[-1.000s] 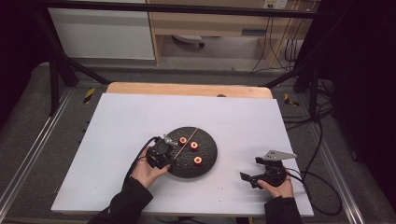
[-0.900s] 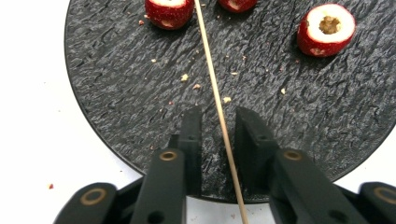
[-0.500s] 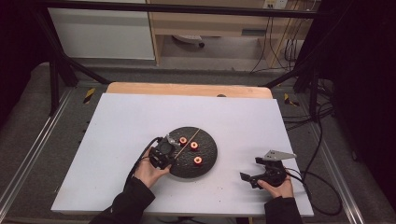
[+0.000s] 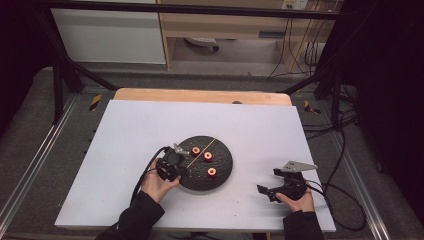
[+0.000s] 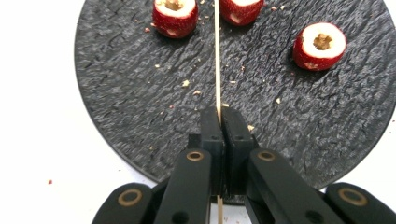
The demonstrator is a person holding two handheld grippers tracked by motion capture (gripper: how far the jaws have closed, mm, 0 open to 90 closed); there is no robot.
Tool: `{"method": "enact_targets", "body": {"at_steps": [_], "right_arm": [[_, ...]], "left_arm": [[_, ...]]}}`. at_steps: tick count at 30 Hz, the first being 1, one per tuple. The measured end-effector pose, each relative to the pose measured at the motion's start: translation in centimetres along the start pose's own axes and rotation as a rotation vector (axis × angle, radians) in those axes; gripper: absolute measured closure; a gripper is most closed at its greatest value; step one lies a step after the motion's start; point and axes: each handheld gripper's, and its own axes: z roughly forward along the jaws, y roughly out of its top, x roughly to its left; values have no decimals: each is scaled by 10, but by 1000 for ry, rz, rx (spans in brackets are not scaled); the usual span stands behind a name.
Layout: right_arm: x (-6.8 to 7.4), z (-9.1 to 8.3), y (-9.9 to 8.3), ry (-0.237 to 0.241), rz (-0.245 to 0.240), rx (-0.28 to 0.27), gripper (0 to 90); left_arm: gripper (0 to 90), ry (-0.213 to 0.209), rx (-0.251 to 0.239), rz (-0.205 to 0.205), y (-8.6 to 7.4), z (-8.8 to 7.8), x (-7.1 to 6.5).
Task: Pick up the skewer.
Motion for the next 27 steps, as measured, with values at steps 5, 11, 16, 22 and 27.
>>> {"method": "enact_targets", "body": {"at_steps": [5, 11, 16, 22, 27], "right_arm": [[0, 0, 0, -4, -3, 0, 9], [0, 1, 0, -6, -3, 3, 7], [0, 1, 0, -7, 2, 0, 7], [0, 2, 0, -9, 7, 0, 8], [0, 3, 0, -14, 12, 4, 8]], "left_arm": [[880, -21, -51, 6, -8, -9, 5], [881, -51, -113, 13, -21, -18, 13], [881, -65, -164, 8, -34, -26, 18], [881, -80, -210, 2, -49, -35, 24], [881, -87, -241, 4, -63, -41, 27]]}}
